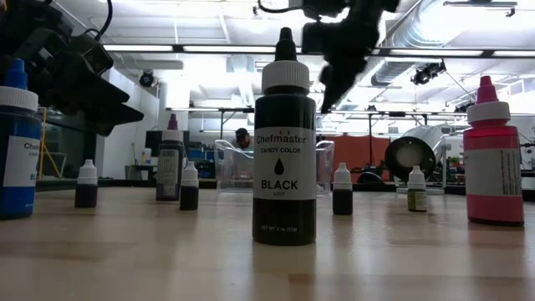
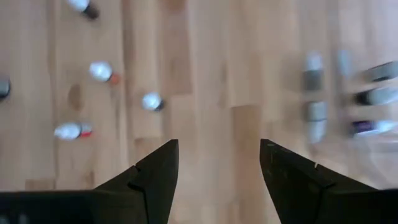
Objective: Pick & Place food coloring
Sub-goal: Put the small green food coloring into the transparent container
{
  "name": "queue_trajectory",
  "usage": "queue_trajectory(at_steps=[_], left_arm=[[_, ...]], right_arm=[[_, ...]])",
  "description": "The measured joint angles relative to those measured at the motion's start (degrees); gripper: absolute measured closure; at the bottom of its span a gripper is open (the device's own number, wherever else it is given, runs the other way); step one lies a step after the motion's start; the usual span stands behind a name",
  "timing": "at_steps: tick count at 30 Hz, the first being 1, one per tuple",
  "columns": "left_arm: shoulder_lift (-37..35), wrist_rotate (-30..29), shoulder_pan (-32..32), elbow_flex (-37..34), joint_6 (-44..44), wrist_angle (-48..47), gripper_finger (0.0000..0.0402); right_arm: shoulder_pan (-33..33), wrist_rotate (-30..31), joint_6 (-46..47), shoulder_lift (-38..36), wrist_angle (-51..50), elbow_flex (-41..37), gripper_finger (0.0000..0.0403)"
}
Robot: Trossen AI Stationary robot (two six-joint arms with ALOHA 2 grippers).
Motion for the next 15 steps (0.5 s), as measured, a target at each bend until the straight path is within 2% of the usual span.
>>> queue_trajectory(at_steps=[4,7,11,15], left_arm=[[-0.02,0.00,-0.01,0.00,0.00,0.00,0.0167],[-0.01,0.00,0.00,0.00,0.00,0.00,0.0167],[-0.02,0.00,-0.01,0.00,0.00,0.00,0.0167],[-0.02,0.00,0.00,0.00,0.00,0.00,0.0167]], right_arm=[[2.65,-0.29,1.30,-2.05,2.25,-6.98,0.0190],[4.29,-0.23,5.12,-2.16,1.19,-8.88,0.0190],[6.49,-0.25,15.46,-2.13,-1.66,-8.95,0.0190],[8.96,-0.11,29.59,-2.07,-3.18,-8.95,0.0190]])
